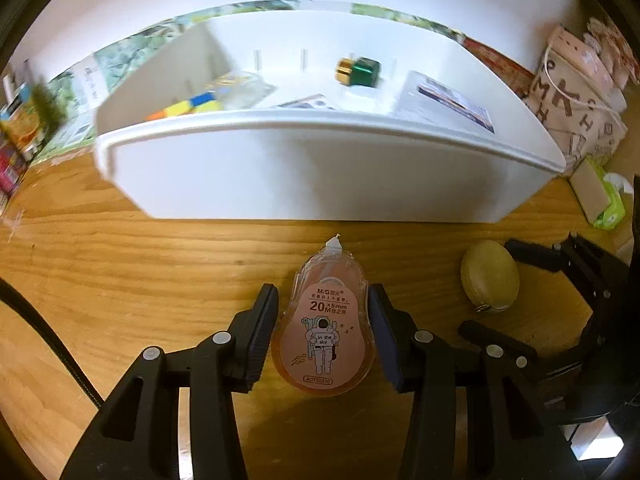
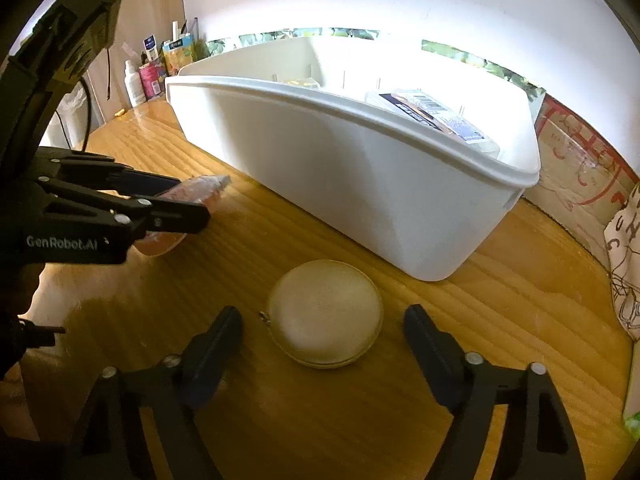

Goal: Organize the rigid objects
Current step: 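Grasp the pink correction-tape roller with the left tool while the right tool grasps the gold compact, then lift the tape roller and gold compact and carry both over the bin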

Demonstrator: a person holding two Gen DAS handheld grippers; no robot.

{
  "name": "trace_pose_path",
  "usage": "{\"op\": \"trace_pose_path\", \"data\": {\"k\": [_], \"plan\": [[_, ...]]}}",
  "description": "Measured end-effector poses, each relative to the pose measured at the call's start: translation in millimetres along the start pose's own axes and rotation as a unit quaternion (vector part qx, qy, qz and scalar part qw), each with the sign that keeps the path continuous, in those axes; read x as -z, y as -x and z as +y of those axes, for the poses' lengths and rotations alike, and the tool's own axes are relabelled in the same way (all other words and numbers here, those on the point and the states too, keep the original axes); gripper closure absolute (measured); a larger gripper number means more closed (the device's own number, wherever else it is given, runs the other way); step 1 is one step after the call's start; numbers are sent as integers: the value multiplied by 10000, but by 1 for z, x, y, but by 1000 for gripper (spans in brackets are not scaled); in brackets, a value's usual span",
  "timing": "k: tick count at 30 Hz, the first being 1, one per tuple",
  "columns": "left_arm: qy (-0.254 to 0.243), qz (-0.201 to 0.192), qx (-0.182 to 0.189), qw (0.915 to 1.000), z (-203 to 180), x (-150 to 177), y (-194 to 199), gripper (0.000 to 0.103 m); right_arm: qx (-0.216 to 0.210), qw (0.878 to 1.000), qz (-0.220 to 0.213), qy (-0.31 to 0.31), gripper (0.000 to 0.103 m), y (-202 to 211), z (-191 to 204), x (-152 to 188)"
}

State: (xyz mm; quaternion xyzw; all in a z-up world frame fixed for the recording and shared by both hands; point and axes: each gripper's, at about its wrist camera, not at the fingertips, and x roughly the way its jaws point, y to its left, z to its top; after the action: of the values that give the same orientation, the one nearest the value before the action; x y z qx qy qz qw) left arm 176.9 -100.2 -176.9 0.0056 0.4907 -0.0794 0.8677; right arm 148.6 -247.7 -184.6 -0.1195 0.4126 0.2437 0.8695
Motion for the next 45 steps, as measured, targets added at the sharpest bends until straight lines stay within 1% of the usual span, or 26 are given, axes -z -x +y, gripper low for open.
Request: {"op": "trace_pose_path", "data": {"k": [4,6,8,15,20,23,27,31,33,39,42,45], "plan": [[145,-147,-75,9998,9,2,11,54,52,10000,-45,-61,37,3,10,5],[233,-212,-124,9994,15,4,15,54,80,9999,-60,-111,45,4,13,6],[338,-274,-170,9989,23,7,20,54,113,9998,-70,-169,48,6,18,7],[653,-370,-370,9965,48,23,32,54,60,9999,-2,-81,48,10,44,12],[912,-412,-558,9934,66,34,38,54,-78,9996,157,229,48,12,64,11],[1048,-458,-703,9909,75,39,43,54,-254,9983,251,452,48,11,79,7],[1092,-535,-892,9886,84,46,50,54,-531,9951,340,765,48,10,100,0],[1162,-605,-1056,9857,96,52,59,53,-844,9925,318,826,48,13,117,-19],[1182,-670,-1200,9834,103,53,64,53,-989,9911,246,853,48,18,123,-29],[1244,-807,-1477,9778,124,51,79,53,-1333,9876,-217,796,48,40,139,-67],[1207,-927,-1561,9759,130,47,87,53,-1413,9865,-419,707,48,49,142,-81],[1113,-1107,-1652,9737,134,38,96,53,-1331,9870,-632,647,48,60,143,-95]]}}
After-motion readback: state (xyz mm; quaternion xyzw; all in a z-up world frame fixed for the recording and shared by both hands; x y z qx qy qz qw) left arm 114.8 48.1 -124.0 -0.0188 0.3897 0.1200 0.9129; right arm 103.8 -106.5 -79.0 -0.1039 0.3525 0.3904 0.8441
